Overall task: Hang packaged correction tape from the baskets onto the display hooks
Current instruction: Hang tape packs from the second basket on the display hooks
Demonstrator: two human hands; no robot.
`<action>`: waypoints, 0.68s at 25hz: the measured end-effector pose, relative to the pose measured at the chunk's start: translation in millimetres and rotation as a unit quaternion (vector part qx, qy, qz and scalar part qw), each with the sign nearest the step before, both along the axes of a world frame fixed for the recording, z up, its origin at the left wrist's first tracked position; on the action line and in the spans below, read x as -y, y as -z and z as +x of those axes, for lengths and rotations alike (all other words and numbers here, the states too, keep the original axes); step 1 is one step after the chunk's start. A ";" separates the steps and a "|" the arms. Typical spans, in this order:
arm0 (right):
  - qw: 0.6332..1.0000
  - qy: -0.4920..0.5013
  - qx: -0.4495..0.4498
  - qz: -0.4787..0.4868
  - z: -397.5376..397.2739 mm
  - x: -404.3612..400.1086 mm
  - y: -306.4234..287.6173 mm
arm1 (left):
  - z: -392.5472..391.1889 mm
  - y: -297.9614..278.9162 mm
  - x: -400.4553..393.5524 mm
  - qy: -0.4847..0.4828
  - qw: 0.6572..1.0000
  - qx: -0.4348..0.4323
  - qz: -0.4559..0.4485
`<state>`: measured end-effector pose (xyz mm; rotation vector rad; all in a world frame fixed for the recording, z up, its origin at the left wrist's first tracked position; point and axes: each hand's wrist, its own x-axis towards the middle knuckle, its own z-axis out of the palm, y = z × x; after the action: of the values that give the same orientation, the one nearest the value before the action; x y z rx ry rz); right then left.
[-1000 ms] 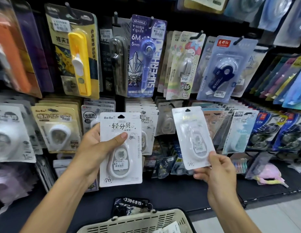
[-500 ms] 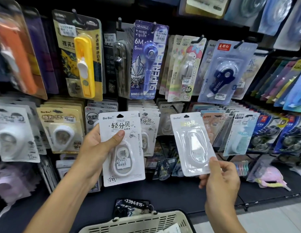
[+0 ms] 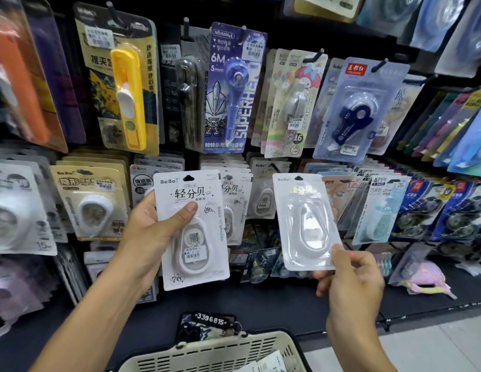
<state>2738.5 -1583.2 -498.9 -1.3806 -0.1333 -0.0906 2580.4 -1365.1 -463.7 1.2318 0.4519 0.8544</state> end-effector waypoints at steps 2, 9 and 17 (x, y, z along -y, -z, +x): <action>1.000 -0.020 0.008 -0.011 -4.7 -0.4 2.6 | 2.3 0.9 1.7 0.002 1.000 0.001 -0.003; 1.000 -0.022 -0.017 -0.006 -4.8 3.3 3.4 | 2.4 1.9 1.8 0.008 1.000 0.006 0.001; 0.991 -0.088 -0.089 -0.036 12.7 -18.9 -1.1 | 3.5 3.0 3.6 0.002 1.000 0.013 0.001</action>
<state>2751.2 -1564.3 -497.8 -1.4365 -0.1104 0.1861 2583.8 -1368.6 -466.7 1.2206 0.4272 0.8664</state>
